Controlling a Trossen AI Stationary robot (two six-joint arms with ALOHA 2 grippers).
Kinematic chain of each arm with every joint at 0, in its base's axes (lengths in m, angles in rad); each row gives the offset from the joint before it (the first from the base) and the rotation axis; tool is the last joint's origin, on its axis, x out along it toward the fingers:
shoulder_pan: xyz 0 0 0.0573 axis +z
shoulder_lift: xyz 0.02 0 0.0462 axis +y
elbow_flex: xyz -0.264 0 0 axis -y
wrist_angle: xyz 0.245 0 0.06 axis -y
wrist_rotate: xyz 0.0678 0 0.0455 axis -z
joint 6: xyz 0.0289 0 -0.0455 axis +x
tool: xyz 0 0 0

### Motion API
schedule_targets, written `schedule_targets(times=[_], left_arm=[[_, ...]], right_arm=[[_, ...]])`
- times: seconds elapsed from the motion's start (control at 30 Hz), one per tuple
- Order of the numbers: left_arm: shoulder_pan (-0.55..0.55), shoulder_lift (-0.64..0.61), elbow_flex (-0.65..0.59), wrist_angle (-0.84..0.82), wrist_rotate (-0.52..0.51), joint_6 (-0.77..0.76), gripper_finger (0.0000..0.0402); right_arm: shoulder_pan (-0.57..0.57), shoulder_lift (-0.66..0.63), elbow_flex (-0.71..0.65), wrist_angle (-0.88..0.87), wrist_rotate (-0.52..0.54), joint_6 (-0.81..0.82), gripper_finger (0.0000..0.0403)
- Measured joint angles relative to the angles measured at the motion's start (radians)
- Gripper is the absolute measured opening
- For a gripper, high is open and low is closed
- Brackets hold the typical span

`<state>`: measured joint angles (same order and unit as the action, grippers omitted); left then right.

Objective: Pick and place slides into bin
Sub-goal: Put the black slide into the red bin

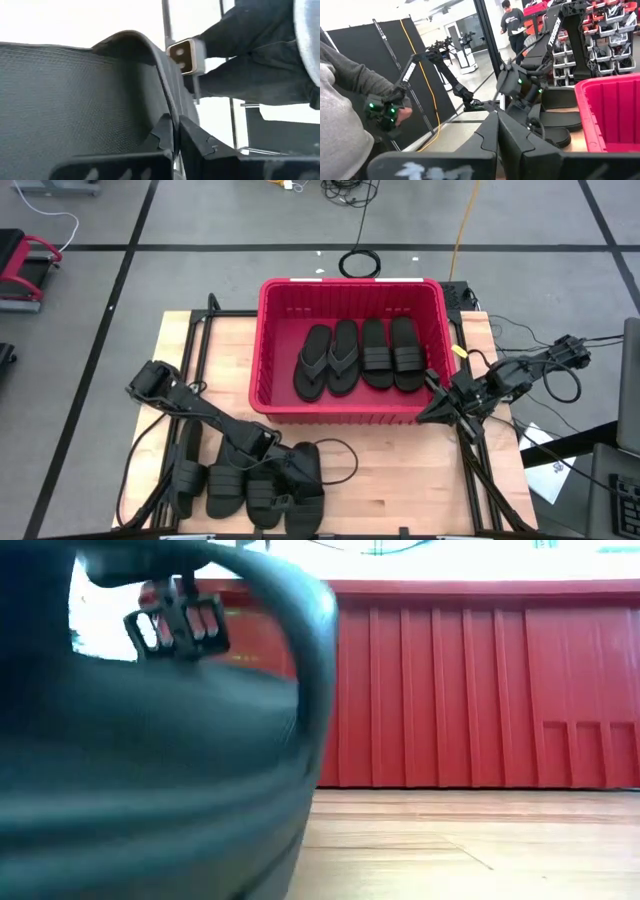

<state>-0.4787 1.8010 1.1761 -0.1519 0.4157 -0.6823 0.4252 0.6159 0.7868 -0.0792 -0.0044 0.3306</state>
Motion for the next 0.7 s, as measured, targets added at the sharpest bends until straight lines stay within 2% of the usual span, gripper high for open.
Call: schedule_targets(times=[0.23,0.37,0.57,0.7], left_arm=[[-0.016,-0.090,0.080,0.030,-0.019,-0.033,0.0003],[-0.026,-0.148,0.143,0.013,-0.072,-0.016,0.0003],[-0.010,-0.227,0.299,-0.051,-0.265,0.119,0.0002],[0.017,-0.257,0.405,-0.065,-0.452,0.324,0.0002]], right_arm=[[0.000,0.000,0.000,0.000,-0.015,-0.003,0.0000],[0.000,0.000,0.000,-0.001,-0.053,-0.007,0.0000],[0.000,0.000,0.000,0.000,-0.053,-0.007,0.0000],[0.000,0.000,0.000,0.000,-0.053,-0.010,0.0000]])
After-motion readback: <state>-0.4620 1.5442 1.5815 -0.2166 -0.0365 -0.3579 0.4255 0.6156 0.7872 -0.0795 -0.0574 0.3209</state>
